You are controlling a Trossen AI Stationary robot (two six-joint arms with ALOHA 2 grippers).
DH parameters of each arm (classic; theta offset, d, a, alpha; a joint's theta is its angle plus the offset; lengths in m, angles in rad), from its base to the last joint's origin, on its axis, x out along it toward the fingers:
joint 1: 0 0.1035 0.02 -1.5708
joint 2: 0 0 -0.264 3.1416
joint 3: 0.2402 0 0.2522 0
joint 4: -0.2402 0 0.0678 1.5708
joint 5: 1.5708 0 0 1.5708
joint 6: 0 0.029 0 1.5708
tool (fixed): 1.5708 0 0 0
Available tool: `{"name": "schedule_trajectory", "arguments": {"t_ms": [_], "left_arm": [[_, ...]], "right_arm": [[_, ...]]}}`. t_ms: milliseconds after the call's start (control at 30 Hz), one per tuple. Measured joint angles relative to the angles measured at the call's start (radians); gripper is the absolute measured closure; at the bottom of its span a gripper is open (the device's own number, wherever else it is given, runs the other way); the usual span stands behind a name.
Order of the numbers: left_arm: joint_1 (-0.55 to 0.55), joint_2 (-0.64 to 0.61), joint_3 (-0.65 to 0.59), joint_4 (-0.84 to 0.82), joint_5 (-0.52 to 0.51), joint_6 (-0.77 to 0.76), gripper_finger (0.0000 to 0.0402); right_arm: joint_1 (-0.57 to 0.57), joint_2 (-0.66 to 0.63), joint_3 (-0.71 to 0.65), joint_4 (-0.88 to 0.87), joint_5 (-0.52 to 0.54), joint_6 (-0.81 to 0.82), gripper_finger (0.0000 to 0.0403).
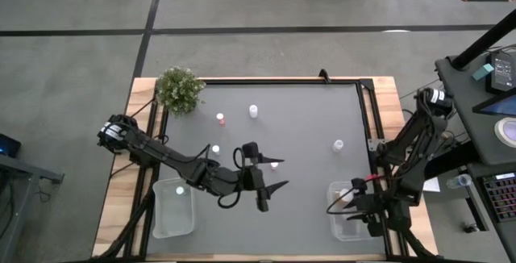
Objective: Pick and place medicine bottles into bin by pill shape (circle, oval)
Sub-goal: Put the left transparent capsule bottle into the transparent bin, then put the left pink tablet bottle into the gray bin
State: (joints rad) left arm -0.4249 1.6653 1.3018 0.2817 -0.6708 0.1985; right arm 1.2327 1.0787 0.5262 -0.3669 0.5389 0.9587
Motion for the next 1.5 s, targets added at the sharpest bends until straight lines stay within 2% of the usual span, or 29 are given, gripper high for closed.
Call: {"name": "schedule_trajectory", "arguments": {"t_ms": [233, 500, 700, 933, 1067, 1200, 1500], "left_arm": [[0.014, -0.005, 0.000, 0.005, 0.000, 0.001, 0.0139], [0.027, -0.005, 0.000, 0.002, 0.000, 0.000, 0.0139], [0.029, -0.005, 0.000, 0.002, 0.000, 0.000, 0.0139], [0.029, -0.014, 0.000, -0.047, 0.007, -0.001, 0.0139], [0.026, -0.043, 0.000, -0.122, 0.010, -0.001, 0.0139], [0.025, -0.069, 0.000, -0.244, 0.022, -0.028, 0.0139], [0.024, -0.126, -0.079, -0.472, 0.078, -0.146, 0.0139]], "right_arm": [[0.000, 0.041, -0.028, 0.092, 0.014, -0.014, 0.0262], [0.000, 0.054, -0.017, 0.084, 0.014, -0.001, 0.0216], [0.000, 0.053, 0.034, -0.007, 0.013, -0.008, 0.0197], [-0.020, 0.028, 0.165, -0.179, 0.041, 0.002, 0.0200], [-0.076, 0.026, 0.263, -0.308, 0.137, 0.040, 0.0207], [-0.176, 0.026, 0.344, -0.389, 0.156, 0.014, 0.0217], [-0.394, 0.024, 0.441, -0.406, 0.179, -0.238, 0.0235]]}}
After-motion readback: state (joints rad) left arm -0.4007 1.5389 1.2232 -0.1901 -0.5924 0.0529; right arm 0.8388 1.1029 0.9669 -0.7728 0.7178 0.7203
